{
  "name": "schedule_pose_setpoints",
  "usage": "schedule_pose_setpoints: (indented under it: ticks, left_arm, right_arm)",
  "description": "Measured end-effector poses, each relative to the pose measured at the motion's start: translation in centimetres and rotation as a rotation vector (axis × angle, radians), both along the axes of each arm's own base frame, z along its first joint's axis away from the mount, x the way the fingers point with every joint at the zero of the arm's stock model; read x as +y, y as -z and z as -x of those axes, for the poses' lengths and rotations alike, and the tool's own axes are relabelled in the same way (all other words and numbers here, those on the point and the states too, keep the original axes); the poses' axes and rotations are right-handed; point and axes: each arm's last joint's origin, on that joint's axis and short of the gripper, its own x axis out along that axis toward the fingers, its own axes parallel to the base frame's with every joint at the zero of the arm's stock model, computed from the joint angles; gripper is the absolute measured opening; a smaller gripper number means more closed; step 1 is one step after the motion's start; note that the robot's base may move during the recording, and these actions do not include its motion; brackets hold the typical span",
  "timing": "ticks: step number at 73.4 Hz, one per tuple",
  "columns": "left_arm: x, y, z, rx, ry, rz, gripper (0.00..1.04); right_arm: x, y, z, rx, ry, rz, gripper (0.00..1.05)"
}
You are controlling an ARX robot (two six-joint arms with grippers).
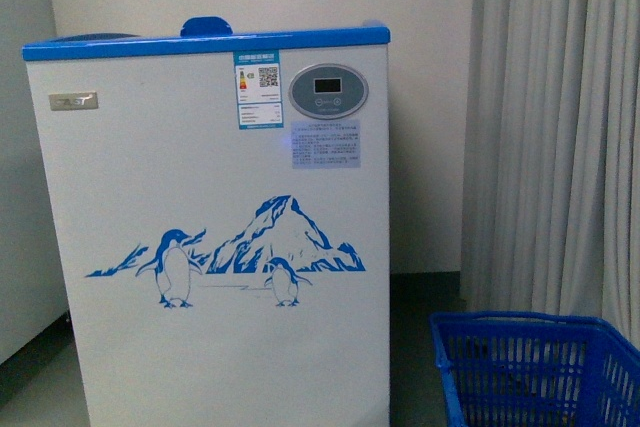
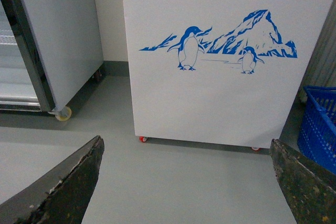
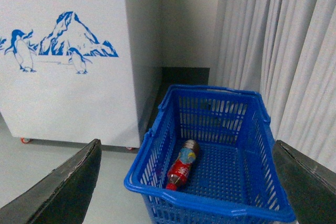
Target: Put drink in fridge
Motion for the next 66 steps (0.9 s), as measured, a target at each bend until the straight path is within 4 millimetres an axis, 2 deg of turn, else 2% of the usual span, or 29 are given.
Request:
schedule_pose_setpoints:
  ticks: [59,62,66]
  left_arm:
    - [0.0,0.01,0.0,0.001,0.0,0.0,0.97]
    - [0.0,0.01,0.0,0.001,0.0,0.0,0.97]
    - [0.0,0.01,-0.01,0.002,0.0,0.0,0.97]
  right_arm:
    - [-0.02,0.03,-0.02,0.006,0.007,-0.003,0.97]
    - [-0.12,0.16,-0.11,0.139,0.086,-0.038,0.97]
    - [-0.57,-0.1,-0.74,0.419,0.227,-0.092,0.97]
